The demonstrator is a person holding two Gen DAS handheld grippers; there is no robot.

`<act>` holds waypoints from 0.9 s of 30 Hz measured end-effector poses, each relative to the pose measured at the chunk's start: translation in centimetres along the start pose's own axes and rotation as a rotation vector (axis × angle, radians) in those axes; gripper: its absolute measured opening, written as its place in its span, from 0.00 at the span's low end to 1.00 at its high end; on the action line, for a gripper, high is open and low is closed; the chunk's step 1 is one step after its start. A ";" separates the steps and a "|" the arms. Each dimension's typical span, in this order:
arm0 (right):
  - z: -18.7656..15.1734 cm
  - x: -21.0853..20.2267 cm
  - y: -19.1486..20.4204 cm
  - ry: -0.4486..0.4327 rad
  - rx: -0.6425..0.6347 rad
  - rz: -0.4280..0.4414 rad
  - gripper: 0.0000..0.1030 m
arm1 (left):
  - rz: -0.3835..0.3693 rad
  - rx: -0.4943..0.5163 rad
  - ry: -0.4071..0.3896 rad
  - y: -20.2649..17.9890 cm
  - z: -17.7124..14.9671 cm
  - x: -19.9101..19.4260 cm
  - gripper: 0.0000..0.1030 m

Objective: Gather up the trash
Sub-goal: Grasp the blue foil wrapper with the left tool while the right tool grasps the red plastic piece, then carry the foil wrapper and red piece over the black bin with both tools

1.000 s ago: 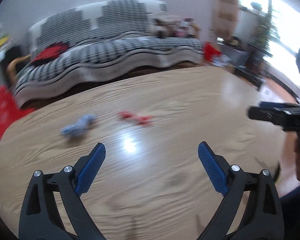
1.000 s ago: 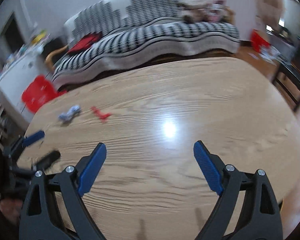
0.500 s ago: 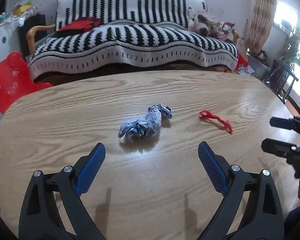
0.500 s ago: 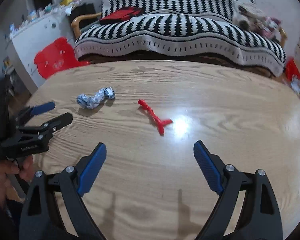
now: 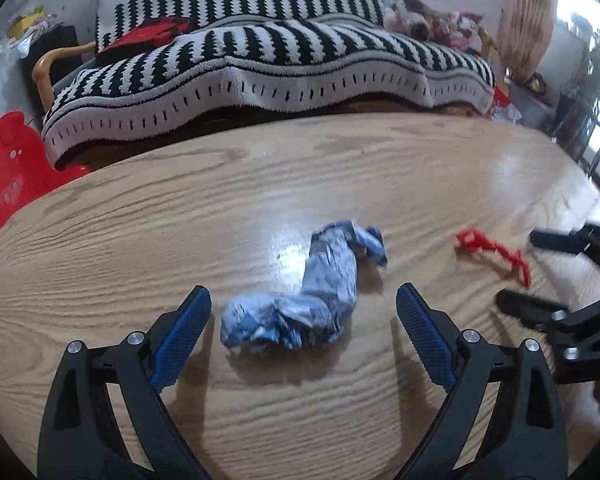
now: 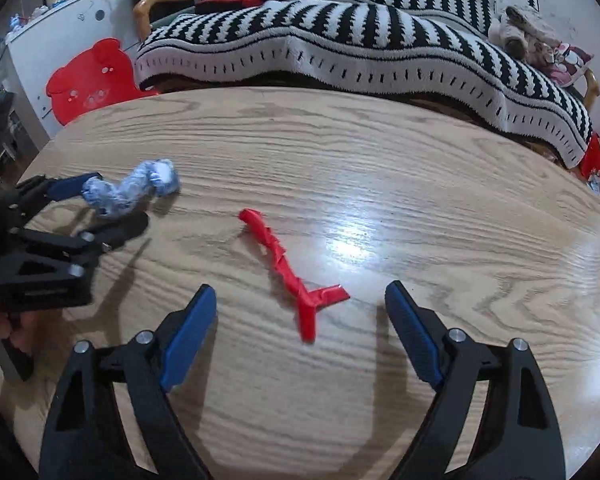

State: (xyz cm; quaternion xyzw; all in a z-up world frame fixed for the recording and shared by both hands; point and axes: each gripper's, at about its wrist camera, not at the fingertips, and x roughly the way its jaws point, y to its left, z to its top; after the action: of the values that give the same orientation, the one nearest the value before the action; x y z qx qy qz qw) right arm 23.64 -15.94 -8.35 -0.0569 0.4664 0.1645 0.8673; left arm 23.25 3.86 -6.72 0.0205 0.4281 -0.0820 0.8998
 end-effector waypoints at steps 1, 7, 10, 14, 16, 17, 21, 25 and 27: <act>0.2 0.2 0.0 -0.002 0.003 -0.002 0.77 | -0.005 -0.007 0.003 0.1 0.1 0.1 0.88; 0.5 -0.1 0.4 -0.025 -0.027 -0.009 0.22 | -0.037 0.016 0.020 -0.9 -0.1 0.0 0.48; 0.0 -0.5 1.0 -0.007 -0.041 0.006 0.10 | -0.026 0.018 0.002 -1.2 -0.2 -0.5 0.41; -1.2 -1.8 1.3 -0.007 -0.035 0.002 0.09 | -0.039 0.003 -0.002 -1.6 -0.3 -1.5 0.39; -1.7 -2.9 1.0 -0.015 -0.015 0.003 0.09 | -0.038 0.015 -0.009 -2.3 -0.4 -2.3 0.39; -2.1 -3.8 0.6 -0.022 0.001 0.006 0.09 | -0.041 0.021 -0.013 -2.7 -0.4 -2.8 0.39; -3.9 -7.7 -1.0 -0.059 0.058 0.000 0.09 | -0.064 0.037 -0.022 -4.7 -0.7 -4.8 0.39; -6.8 -12.3 -3.5 -0.088 0.113 -0.041 0.09 | -0.100 0.112 -0.022 -9.0 -1.2 -6.5 0.39; -8.4 -14.7 -5.0 -0.105 0.149 -0.068 0.09 | -0.134 0.170 -0.034 -11.6 -1.4 -7.4 0.39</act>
State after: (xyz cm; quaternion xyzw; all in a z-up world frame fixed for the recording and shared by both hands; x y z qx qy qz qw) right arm 11.21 -26.21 -1.19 0.0006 0.4292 0.1028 0.8973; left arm 15.70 -6.51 -1.51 0.0666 0.4046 -0.1784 0.8944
